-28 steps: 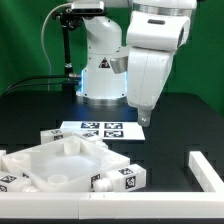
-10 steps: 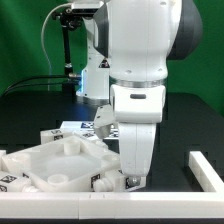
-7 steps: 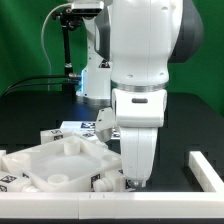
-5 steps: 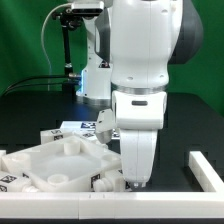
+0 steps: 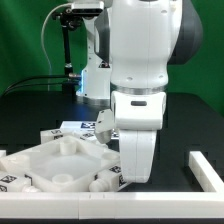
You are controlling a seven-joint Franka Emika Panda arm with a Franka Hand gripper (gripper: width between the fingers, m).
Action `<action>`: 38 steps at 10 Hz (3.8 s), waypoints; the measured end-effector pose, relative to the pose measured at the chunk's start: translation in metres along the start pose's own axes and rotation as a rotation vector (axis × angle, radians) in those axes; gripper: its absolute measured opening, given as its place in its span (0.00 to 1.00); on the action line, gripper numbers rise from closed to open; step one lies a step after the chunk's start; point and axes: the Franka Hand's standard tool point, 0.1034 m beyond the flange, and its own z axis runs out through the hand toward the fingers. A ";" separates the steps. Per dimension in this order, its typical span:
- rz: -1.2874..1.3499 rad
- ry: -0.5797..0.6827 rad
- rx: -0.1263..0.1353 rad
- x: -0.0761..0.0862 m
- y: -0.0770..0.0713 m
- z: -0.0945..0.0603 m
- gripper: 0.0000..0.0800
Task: Assemble one leg
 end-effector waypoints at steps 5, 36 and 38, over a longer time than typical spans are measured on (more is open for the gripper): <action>0.005 0.005 0.002 0.008 0.000 -0.001 0.00; -0.112 0.007 -0.100 -0.031 0.021 -0.027 0.81; -0.072 0.008 -0.088 -0.027 0.018 -0.024 0.81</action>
Offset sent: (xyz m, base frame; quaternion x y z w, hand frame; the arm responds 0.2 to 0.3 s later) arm 0.0073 0.0124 0.0015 0.0202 0.0315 0.0167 0.9992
